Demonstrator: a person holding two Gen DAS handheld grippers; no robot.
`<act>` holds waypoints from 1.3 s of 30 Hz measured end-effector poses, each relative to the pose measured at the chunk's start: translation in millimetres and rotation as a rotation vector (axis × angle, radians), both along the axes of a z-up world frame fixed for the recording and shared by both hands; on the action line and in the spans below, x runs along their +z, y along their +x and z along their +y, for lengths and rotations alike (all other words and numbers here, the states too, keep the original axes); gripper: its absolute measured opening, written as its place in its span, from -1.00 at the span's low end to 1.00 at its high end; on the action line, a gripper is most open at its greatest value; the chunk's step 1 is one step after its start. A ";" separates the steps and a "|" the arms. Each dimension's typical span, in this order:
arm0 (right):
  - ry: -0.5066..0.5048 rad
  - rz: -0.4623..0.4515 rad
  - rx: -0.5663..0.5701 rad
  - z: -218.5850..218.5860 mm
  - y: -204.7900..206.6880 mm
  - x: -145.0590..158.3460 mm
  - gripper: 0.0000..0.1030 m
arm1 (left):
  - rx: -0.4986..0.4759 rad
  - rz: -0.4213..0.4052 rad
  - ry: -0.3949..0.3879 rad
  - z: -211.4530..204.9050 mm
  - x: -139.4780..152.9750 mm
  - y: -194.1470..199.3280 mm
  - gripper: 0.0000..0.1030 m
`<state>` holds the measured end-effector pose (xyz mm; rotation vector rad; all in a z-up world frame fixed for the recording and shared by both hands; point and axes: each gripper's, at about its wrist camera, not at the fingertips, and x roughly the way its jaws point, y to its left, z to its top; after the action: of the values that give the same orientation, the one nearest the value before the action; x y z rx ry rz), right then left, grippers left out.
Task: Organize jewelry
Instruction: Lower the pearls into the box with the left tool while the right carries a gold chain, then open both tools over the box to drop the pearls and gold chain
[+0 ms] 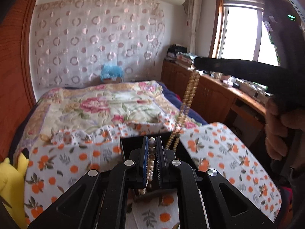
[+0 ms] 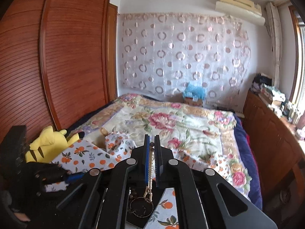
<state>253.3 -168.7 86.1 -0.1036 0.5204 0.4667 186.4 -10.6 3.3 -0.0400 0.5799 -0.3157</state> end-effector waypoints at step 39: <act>0.016 0.106 0.050 -28.3 -79.6 -98.8 -0.87 | 0.026 0.028 0.187 -9.5 -28.3 -68.1 0.72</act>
<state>173.6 -197.0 -12.8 -0.0764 0.6194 0.5269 118.3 -20.1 -25.0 0.1283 0.6338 -0.2346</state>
